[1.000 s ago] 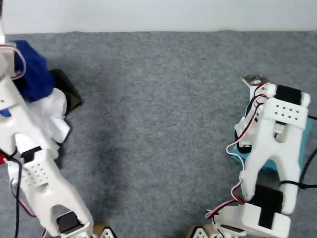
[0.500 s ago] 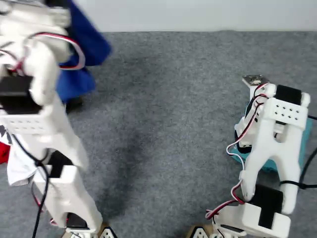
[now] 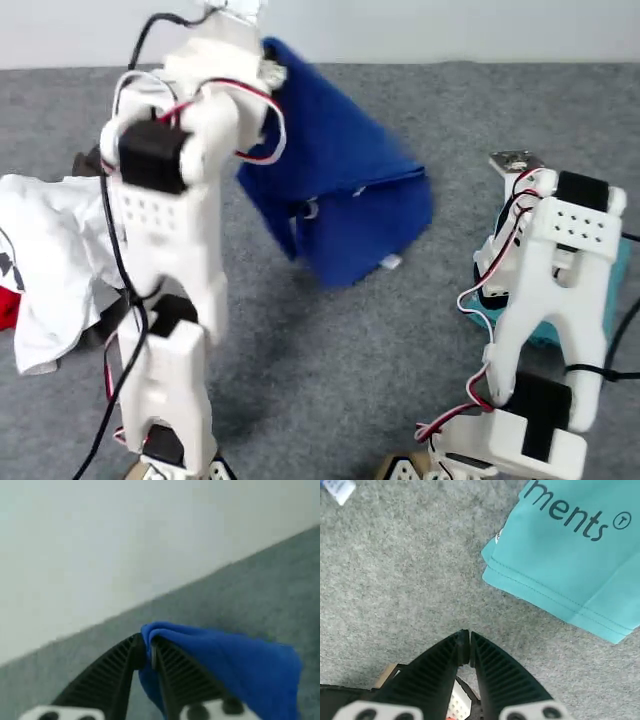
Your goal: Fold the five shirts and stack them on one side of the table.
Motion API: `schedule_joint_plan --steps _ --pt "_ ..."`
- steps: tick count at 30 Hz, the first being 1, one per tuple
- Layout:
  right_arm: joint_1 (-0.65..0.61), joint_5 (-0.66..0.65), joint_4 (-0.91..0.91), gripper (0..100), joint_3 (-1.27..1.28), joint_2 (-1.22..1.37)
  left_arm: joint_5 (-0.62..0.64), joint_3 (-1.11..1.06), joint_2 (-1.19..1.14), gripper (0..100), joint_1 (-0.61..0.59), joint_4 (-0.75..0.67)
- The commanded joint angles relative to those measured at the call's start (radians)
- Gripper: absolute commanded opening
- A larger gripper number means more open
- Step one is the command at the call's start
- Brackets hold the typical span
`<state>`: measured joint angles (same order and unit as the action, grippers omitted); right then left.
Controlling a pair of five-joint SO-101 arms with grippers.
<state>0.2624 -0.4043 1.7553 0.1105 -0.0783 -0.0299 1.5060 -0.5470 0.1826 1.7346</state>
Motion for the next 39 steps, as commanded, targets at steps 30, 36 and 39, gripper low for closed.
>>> schedule_joint_plan --steps 30,36,39 --pt "-0.318 0.008 0.030 0.9 -0.028 -0.045 -0.632 -1.196 0.316 1 -0.539 0.020" --pt "-0.318 0.008 0.028 0.9 -0.055 -0.044 -0.637 -1.237 0.482 9 -0.540 0.018" --pt "-0.318 0.008 0.035 0.9 -0.055 -0.045 -0.603 -1.236 0.560 18 -0.535 0.015"
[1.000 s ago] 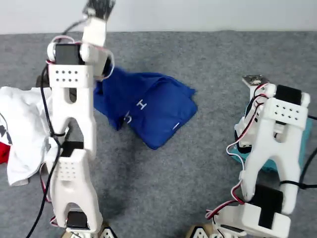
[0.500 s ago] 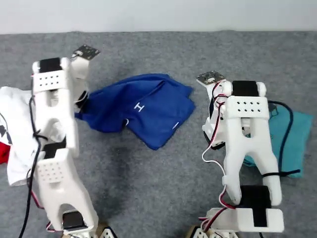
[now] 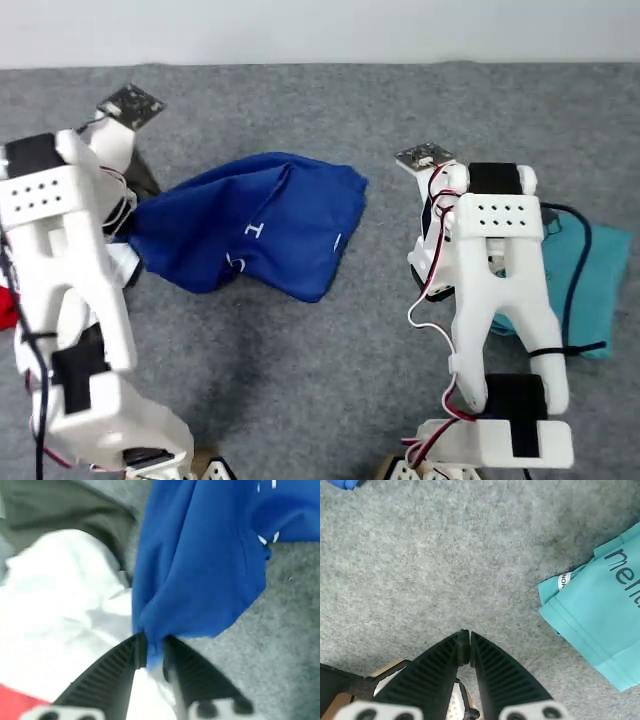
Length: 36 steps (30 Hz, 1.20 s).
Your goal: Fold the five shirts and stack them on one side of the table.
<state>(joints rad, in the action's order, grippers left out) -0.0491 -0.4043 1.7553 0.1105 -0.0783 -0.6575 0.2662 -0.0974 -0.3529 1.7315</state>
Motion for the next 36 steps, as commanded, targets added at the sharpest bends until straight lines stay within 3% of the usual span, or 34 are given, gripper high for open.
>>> schedule_joint_plan --steps 1,6,10,14,20,26,36 --pt "-0.005 0.008 0.035 0.9 -0.054 -0.048 0.044 0.004 0.135 20 0.009 0.012" --pt "-0.005 0.009 0.035 0.9 -0.052 -0.051 0.100 0.004 0.206 23 0.101 0.006" --pt "0.022 0.011 0.035 0.9 -0.055 -0.051 0.247 -0.013 0.196 23 0.259 -0.049" --pt "0.140 0.009 0.035 0.9 -0.057 -0.053 0.385 -0.018 0.095 23 0.442 -0.132" --pt "0.320 0.008 0.036 0.9 -0.057 -0.054 0.483 0.039 -0.167 23 0.605 -0.281" --pt "0.420 0.008 0.036 0.9 -0.055 -0.054 0.516 0.255 -0.408 23 0.683 -0.333" --pt "0.426 0.008 0.036 0.9 -0.051 -0.054 0.523 0.670 -0.821 23 0.752 -0.252"
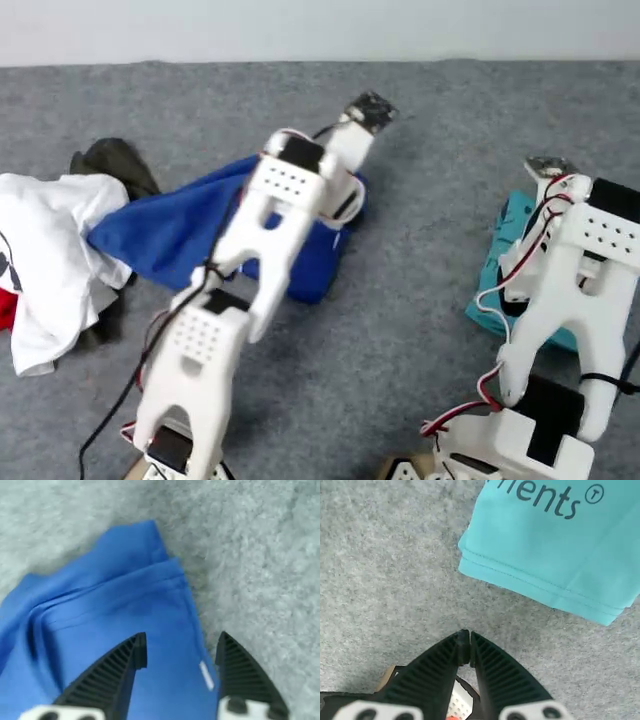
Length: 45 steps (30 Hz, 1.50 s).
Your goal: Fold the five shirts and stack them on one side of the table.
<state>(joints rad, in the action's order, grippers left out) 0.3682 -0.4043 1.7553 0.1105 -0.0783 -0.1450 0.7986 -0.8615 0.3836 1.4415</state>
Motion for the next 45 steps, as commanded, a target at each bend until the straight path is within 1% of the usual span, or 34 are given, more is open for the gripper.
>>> schedule_joint_plan --steps 1,4,8,12,13,16,22,24,27,32,37,40,45 --pt "0.008 0.008 0.036 0.9 -0.051 -0.053 0.012 0.180 -0.092 23 0.017 0.052" --pt "0.008 0.008 0.036 0.9 -0.051 -0.053 0.054 0.306 -0.192 22 0.012 0.087" --pt "0.008 0.008 0.036 0.9 -0.051 -0.050 0.026 0.470 -0.290 11 0.017 0.167" --pt "0.008 0.008 0.036 0.9 -0.051 -0.050 0.015 0.665 -0.325 0 0.014 0.296" --pt "0.008 0.008 0.036 0.9 -0.051 -0.050 0.017 0.705 -0.328 0 0.012 0.316" --pt "0.007 0.008 0.035 0.9 -0.052 -0.050 0.018 0.756 -0.301 0 0.000 0.316" --pt "0.007 0.008 0.035 0.9 -0.055 -0.054 0.023 0.737 -0.135 0 -0.020 0.318" --pt "0.007 0.008 0.035 0.9 -0.055 -0.054 0.023 0.684 -0.040 0 -0.038 0.318" --pt "-0.001 0.006 0.035 0.9 -0.057 -0.054 0.023 0.532 0.150 0 -0.063 0.318" --pt "-0.068 -0.035 0.033 0.9 -0.057 -0.053 0.021 0.154 0.540 0 -0.072 0.316" --pt "-0.183 -0.034 0.024 0.9 -0.057 -0.051 0.012 -0.219 0.888 0 -0.091 0.313" --pt "-0.251 -0.034 0.005 0.9 -0.057 -0.045 -0.043 -0.395 1.071 0 -0.161 0.313" --pt "-0.315 -0.029 -0.084 0.9 -0.057 -0.044 -0.103 -0.638 1.332 0 -0.376 0.313"
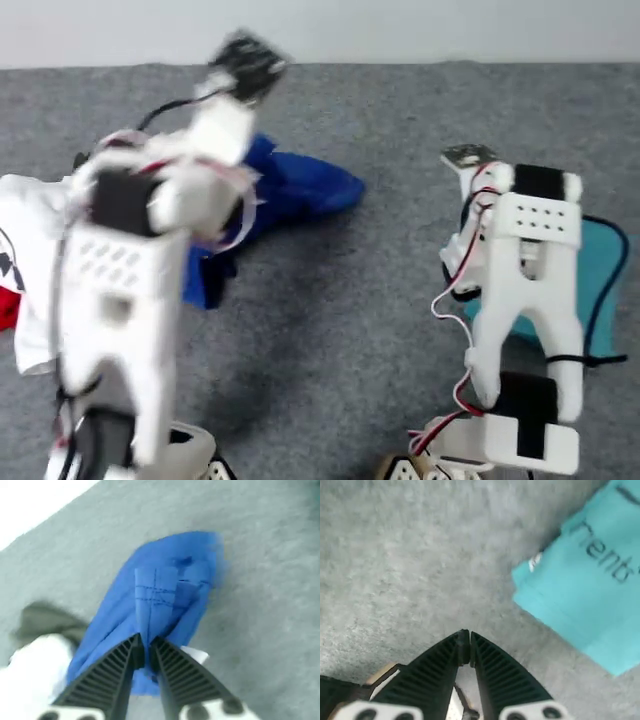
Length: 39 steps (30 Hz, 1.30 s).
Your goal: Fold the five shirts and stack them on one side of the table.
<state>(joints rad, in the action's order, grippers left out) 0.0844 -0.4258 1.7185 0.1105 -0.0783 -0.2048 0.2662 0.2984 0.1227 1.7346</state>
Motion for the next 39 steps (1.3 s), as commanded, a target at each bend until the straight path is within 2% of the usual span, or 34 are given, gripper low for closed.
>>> schedule_joint_plan --steps 1,9,14,17,21,26,29,36,39 --pt "-0.047 -0.008 -0.062 0.9 -0.057 -0.044 -0.057 -0.148 0.210 0 -0.158 0.020" --pt "-0.243 -0.008 -0.216 0.9 -0.057 0.008 -0.127 -0.467 0.328 0 -0.428 -0.012" --pt "-0.381 -0.008 -0.318 0.9 -0.068 0.189 -0.126 -0.628 0.328 0 -0.566 -0.150" --pt "-0.441 -0.008 -0.351 0.9 -0.161 0.321 -0.124 -0.710 0.328 0 -0.638 -0.222" --pt "-0.512 -0.012 -0.360 0.9 -0.391 0.535 -0.123 -0.774 0.328 0 -0.726 -0.273" --pt "-0.588 -0.028 -0.357 0.9 -0.773 0.872 -0.123 -0.786 0.333 0 -0.792 -0.270" --pt "-0.638 -0.075 -0.354 0.9 -1.056 1.067 -0.123 -0.786 0.334 0 -0.829 -0.269" --pt "-0.759 -0.086 -0.406 0.9 -1.795 1.402 -0.126 -0.786 0.336 0 -0.902 -0.265" --pt "-0.779 -0.086 -0.481 0.9 -1.788 1.377 -0.126 -0.788 0.336 0 -0.911 -0.264"
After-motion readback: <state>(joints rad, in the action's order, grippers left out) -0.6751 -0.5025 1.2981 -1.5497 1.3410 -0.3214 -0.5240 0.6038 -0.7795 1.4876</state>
